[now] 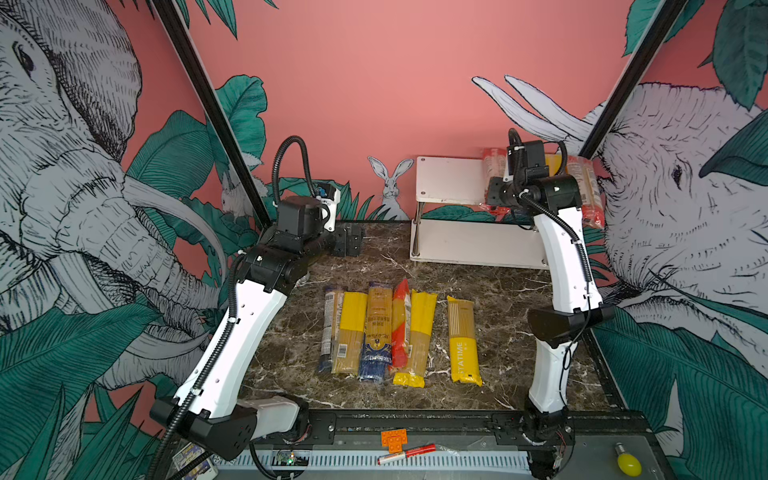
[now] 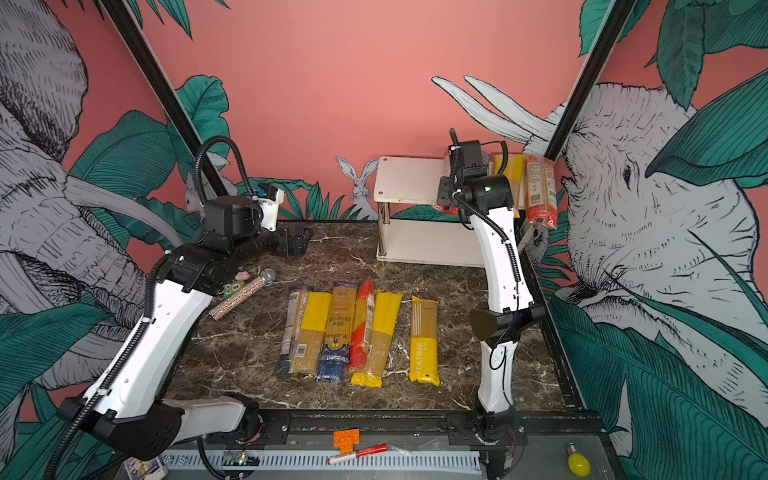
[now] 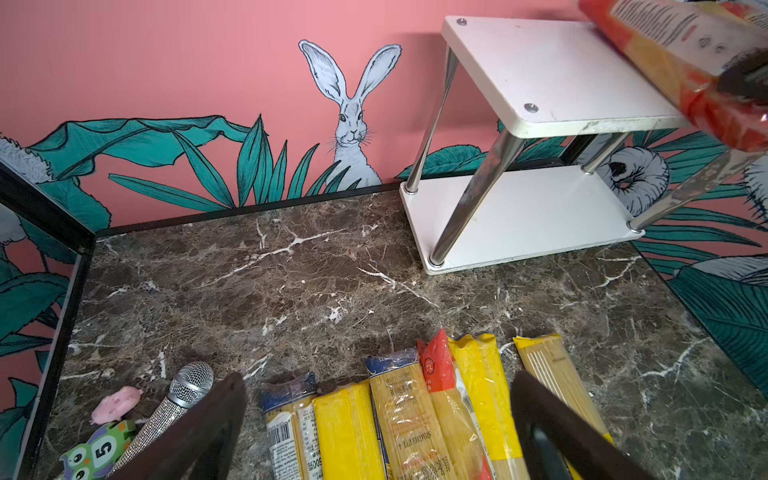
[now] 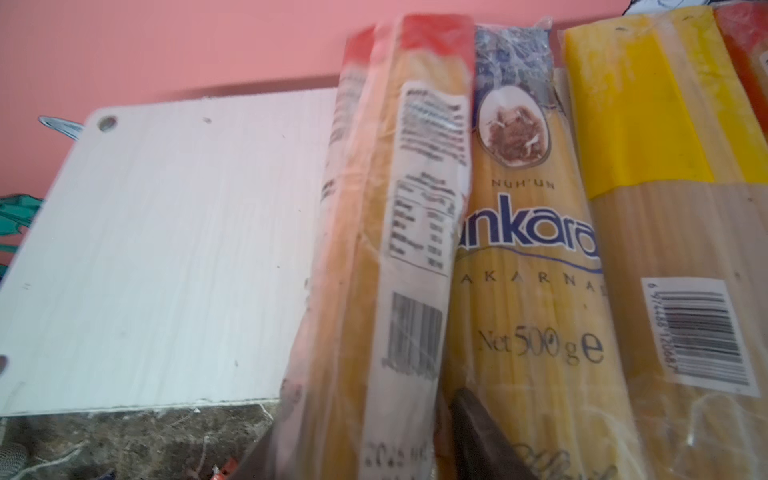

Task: Place and organize the pasta boxes and bags onto the shelf
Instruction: 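Stand the red-and-white bag upright beside the 'ankara' bag with the right gripper, then open the right gripper and draw it back while the left arm lowers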

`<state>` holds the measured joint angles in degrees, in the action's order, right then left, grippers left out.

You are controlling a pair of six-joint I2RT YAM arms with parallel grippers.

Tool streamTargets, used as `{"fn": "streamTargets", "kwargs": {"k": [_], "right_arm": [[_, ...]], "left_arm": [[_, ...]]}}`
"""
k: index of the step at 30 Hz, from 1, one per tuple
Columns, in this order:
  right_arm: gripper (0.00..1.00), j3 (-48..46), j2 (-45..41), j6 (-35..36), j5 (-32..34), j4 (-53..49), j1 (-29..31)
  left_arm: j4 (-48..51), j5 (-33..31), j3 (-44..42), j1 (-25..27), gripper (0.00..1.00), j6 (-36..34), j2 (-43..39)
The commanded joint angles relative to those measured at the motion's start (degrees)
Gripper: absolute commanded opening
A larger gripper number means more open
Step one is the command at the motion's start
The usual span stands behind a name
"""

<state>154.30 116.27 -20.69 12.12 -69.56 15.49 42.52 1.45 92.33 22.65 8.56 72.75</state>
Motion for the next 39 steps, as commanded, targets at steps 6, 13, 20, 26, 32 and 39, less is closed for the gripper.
{"fn": "streamTargets", "kwargs": {"k": [6,13,20,26,32,39], "right_arm": [[0.88,0.2,-3.0,0.5,-2.3,4.4,-0.5],[0.96,0.0,-5.8,-0.2,-3.7,3.7,0.1],[0.97,-4.0,-12.3,-1.4,-4.6,1.4,1.3],[0.98,-15.4,-21.9,-1.4,1.0,-0.2,7.4],[0.99,-35.3,-36.2,-6.9,8.4,0.3,15.9],[0.99,-59.3,-49.9,-21.4,9.2,-2.5,25.0]], "left_arm": [[0.6,-0.8,-1.3,-0.5,1.0,0.7,-3.1],[0.8,-0.8,-2.2,-0.5,0.99,1.3,-5.0],[1.5,-0.6,-3.3,-0.5,0.99,2.6,-7.5],[2.9,0.1,-5.6,-0.5,1.0,3.9,-11.2],[2.5,7.0,-12.0,-0.4,0.99,6.8,-17.5],[4.1,10.4,-19.6,0.9,1.0,11.8,-24.4]]}}
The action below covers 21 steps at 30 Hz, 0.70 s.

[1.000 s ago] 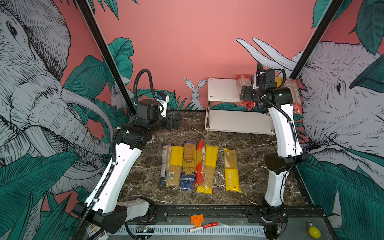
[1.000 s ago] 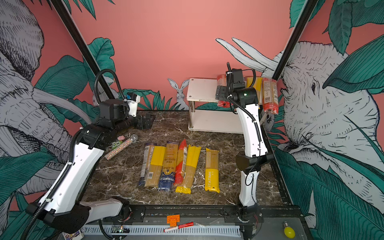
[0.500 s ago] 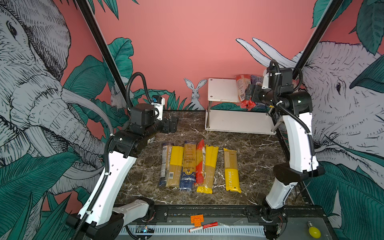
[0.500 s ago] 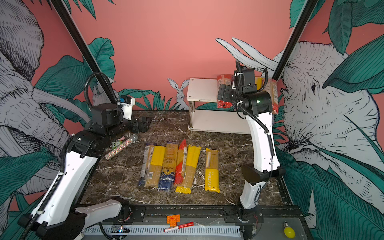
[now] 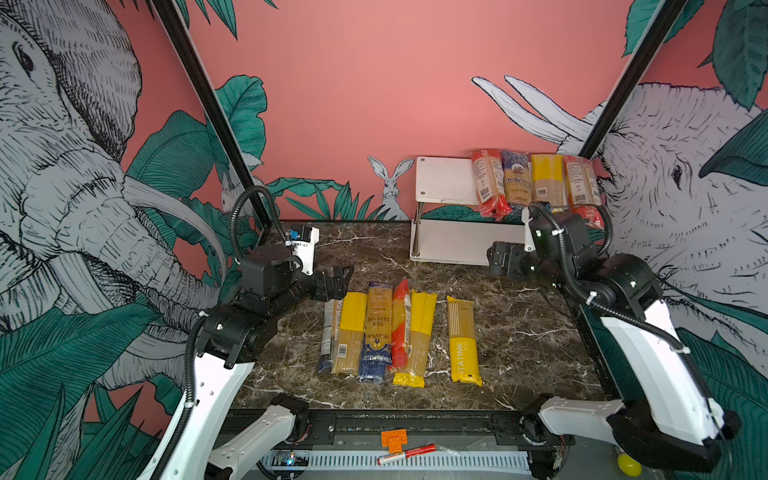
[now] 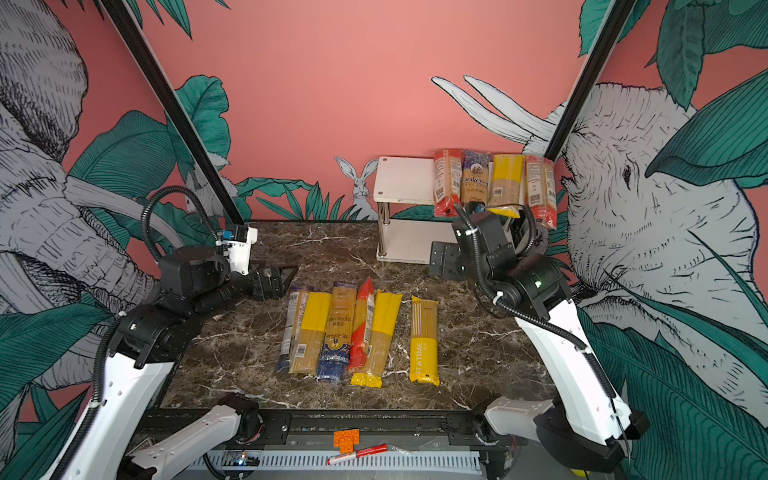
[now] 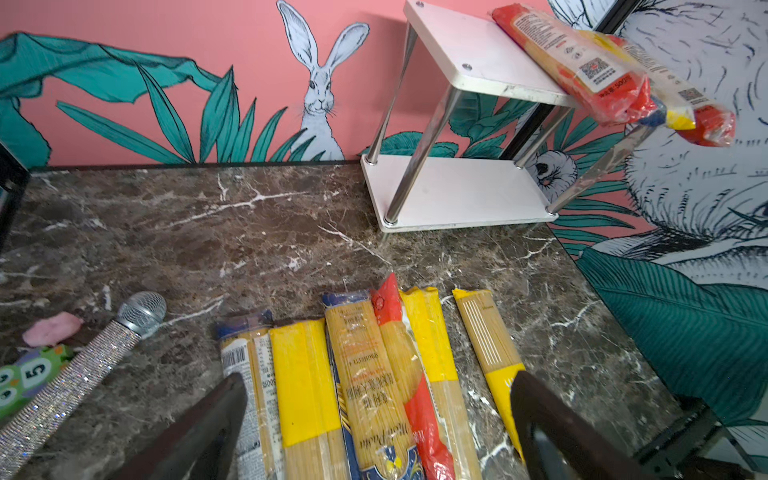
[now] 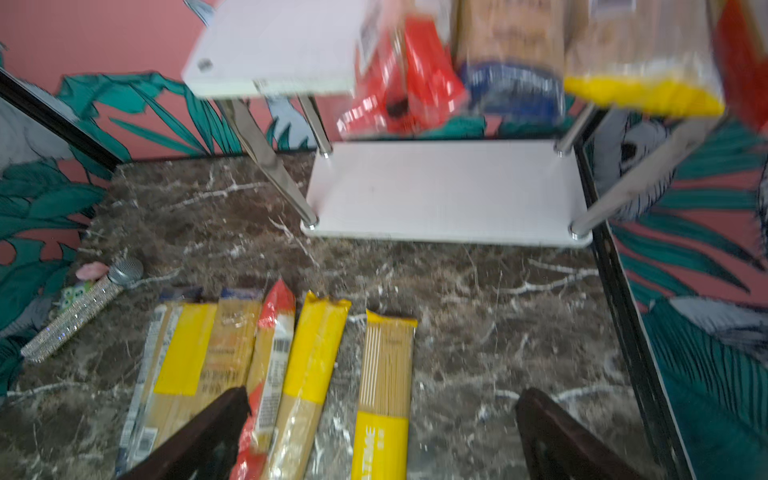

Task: Place and organize the pasta boxes and bags onto the shelf
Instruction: 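Open the right gripper and draw it back while the left arm lowers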

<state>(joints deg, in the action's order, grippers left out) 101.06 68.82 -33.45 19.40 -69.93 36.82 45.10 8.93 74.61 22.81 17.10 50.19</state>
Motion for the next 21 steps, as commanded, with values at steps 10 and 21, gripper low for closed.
{"fn": "streamTargets", "kwargs": {"k": [10,21], "right_arm": [[0.99,-31.5,-11.9,-26.9,7.9,-1.6,23.3],[0.99,-50.2,-16.6,-33.6,5.6,5.8,30.7]], "left_arm": [[3.5,-7.1,-10.5,16.9,0.99,11.7,-6.9],[0.1,-25.0,-24.8,44.9,0.99,23.8,-10.3]]}}
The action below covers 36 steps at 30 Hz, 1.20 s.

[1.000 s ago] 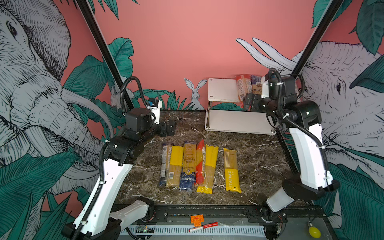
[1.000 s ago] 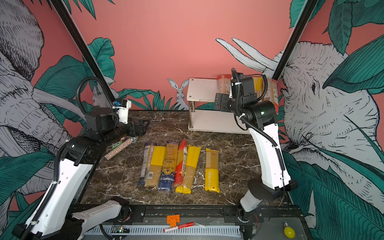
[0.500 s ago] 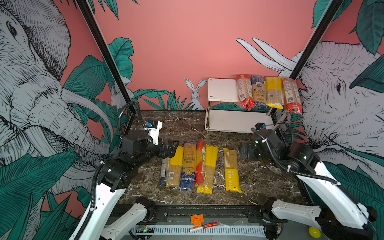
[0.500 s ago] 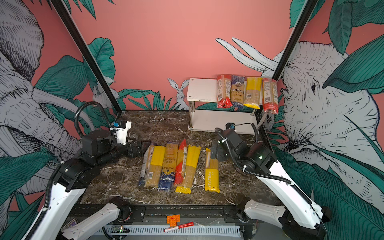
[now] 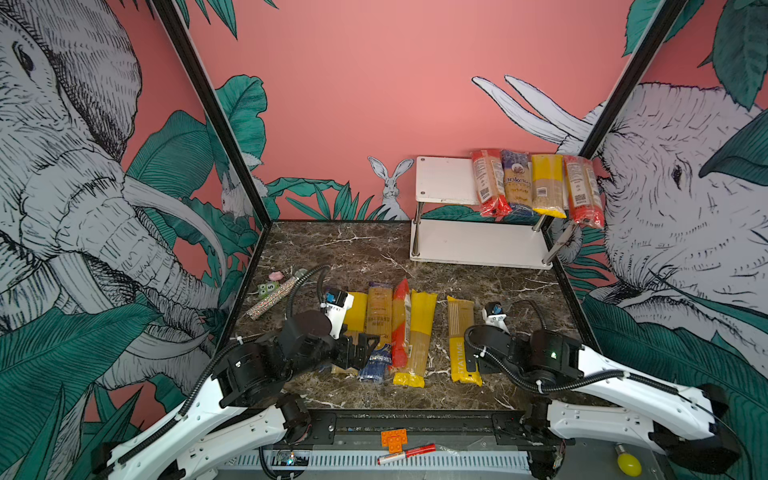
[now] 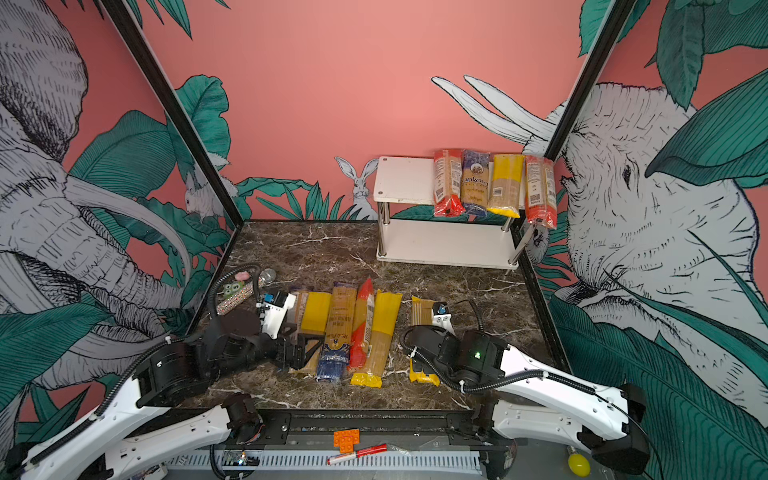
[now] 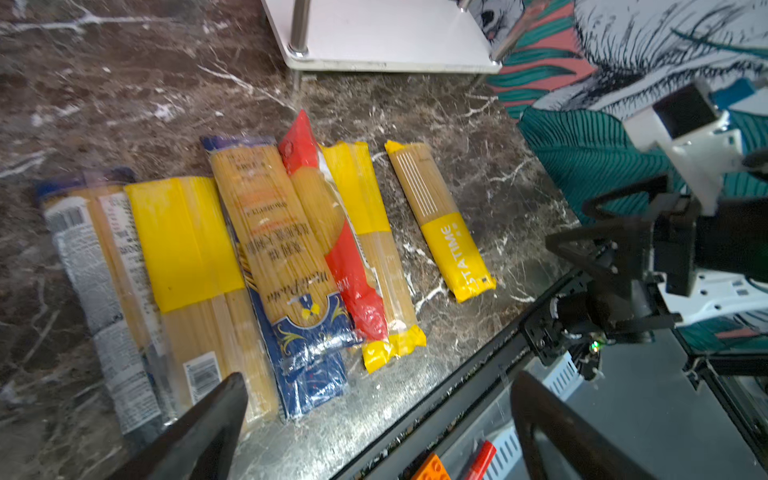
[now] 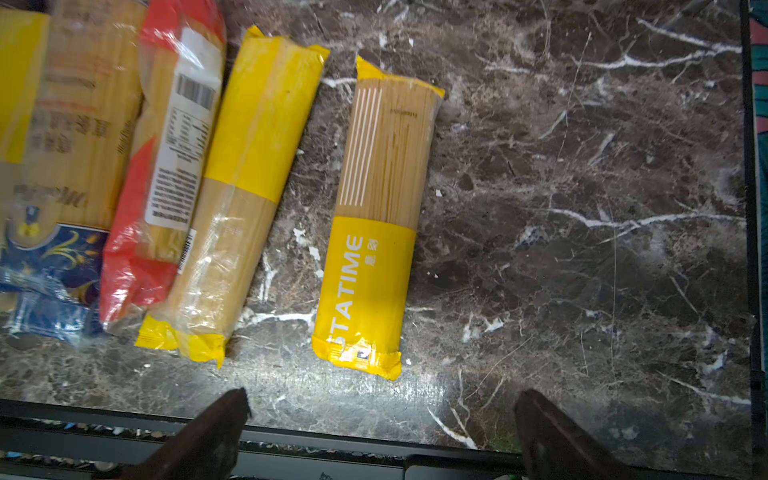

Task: Place and organize the pasta boxes and bags onto the shelf
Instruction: 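Open the right gripper and draw it back while the left arm lowers, then lower the right gripper onto the yellow 'PASTATIME' bag and close it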

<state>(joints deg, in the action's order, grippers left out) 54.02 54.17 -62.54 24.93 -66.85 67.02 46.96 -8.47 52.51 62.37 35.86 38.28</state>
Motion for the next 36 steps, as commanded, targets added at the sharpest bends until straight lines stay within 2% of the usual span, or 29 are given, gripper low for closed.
{"fn": "streamTargets", "kwargs": {"k": [1,3,5,9,14,22,26,36], "right_arm": [[0.99,-5.0,-2.9,-4.9,-0.3,3.7,0.5],[0.99,-8.1,-4.1,-5.3,-0.8,5.3,0.6],[0.99,-10.3,-4.8,-5.5,-1.2,6.2,0.6],[0.99,-13.9,-4.9,-5.5,-2.2,8.4,0.6],[0.99,-20.3,-4.4,-6.6,-4.2,15.0,0.6],[0.99,-25.2,1.1,-5.6,-5.5,24.4,0.2],[0.99,-25.1,6.3,-3.8,-6.5,29.7,-0.6],[0.99,-25.2,16.2,1.4,-10.6,39.4,-8.2]], "left_arm": [[-2.8,-10.0,-3.5,8.8,1.0,5.6,2.9],[-5.1,-13.2,-4.5,14.0,0.99,6.2,6.2],[-8.6,-13.6,-5.3,16.0,1.0,6.2,9.5],[-14.5,-14.3,-5.8,16.3,1.0,4.5,13.6],[-15.8,-15.3,-3.6,15.8,0.99,0.0,15.7],[-17.8,-5.6,-2.9,7.8,0.99,-2.3,19.0],[-17.2,-2.8,0.4,3.6,0.99,-6.3,21.6],[-17.1,5.6,7.5,-6.8,0.99,-12.5,27.4]]}}
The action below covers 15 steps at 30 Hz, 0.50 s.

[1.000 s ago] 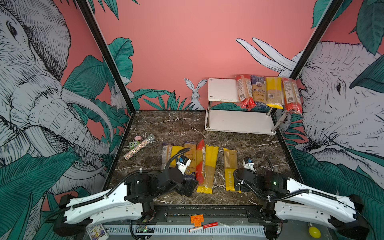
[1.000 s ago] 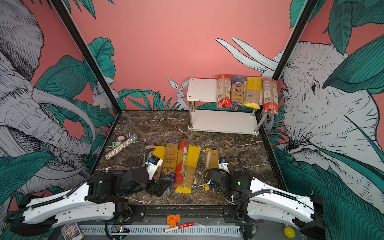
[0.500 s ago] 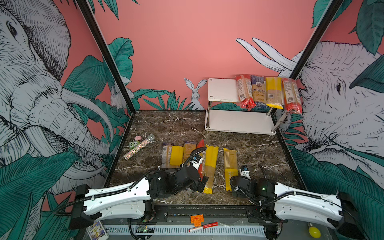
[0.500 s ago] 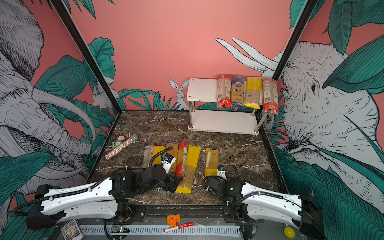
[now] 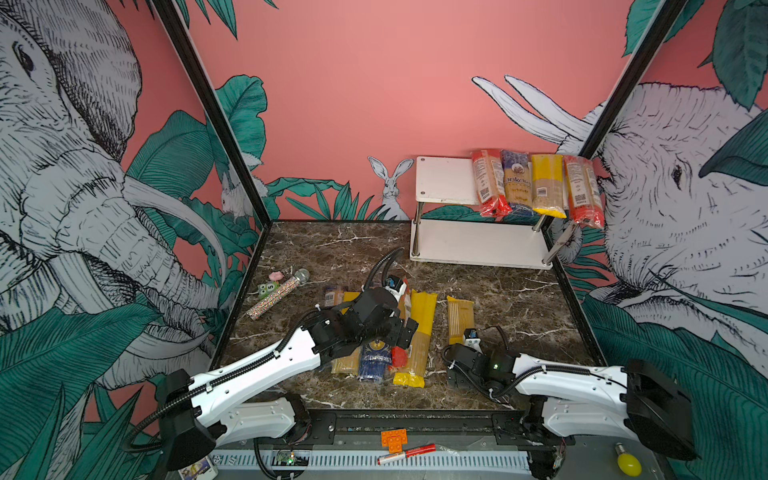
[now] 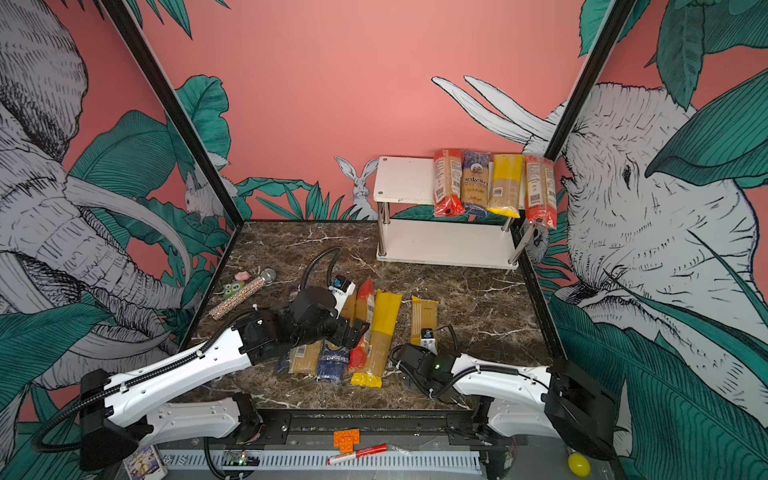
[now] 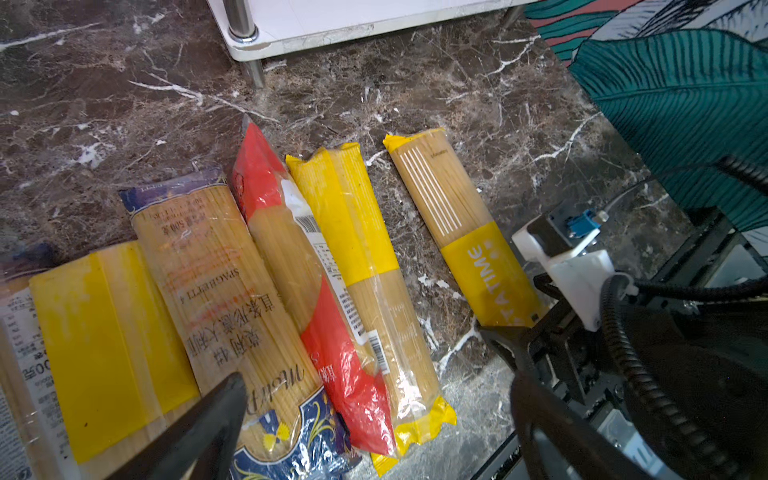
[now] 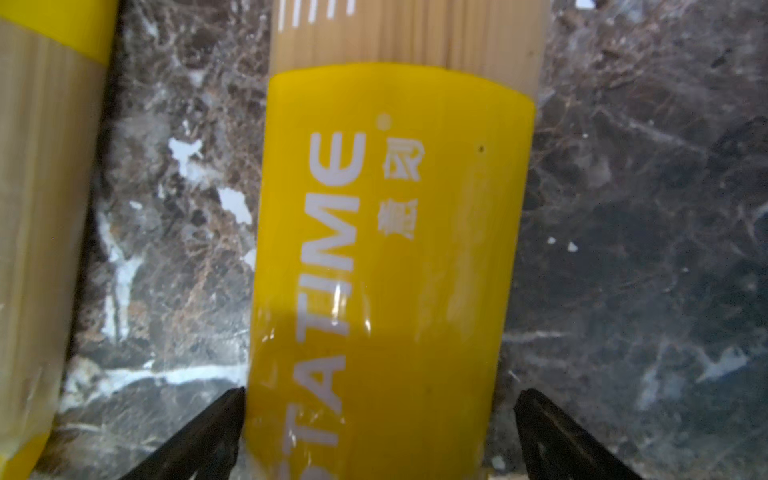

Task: Place and organize the pasta boxes and bags onto the shelf
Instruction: 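Lower the right gripper onto the yellow 'PASTATIME' bag and close it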

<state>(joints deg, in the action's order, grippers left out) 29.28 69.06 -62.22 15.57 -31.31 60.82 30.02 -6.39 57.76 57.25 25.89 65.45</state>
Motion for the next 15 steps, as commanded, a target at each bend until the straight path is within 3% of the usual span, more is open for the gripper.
{"fn": "streamTargets", "kwargs": {"k": [1,4,6,9,15], "right_arm": [[0.99,-0.8,1.9,1.6,-1.9,4.7,-2.8],[0.98,-0.5,4.6,3.0,-2.9,5.7,-4.2],[0.9,-0.3,6.8,3.8,-3.8,5.9,-4.9],[0.53,-0.1,9.9,4.4,-5.7,6.9,-5.3],[0.0,-0.8,11.4,5.3,-9.6,9.0,-5.3]], "left_arm": [[-0.1,3.9,2.6,-2.4,0.99,-2.9,0.6],[0.1,5.5,4.2,-4.7,0.99,-4.1,1.7],[0.5,6.3,5.3,-6.2,0.99,-4.8,2.3],[0.7,7.2,6.4,-7.8,0.99,-5.4,3.0],[0.8,8.1,7.1,-9.9,0.99,-5.9,3.1]]}}
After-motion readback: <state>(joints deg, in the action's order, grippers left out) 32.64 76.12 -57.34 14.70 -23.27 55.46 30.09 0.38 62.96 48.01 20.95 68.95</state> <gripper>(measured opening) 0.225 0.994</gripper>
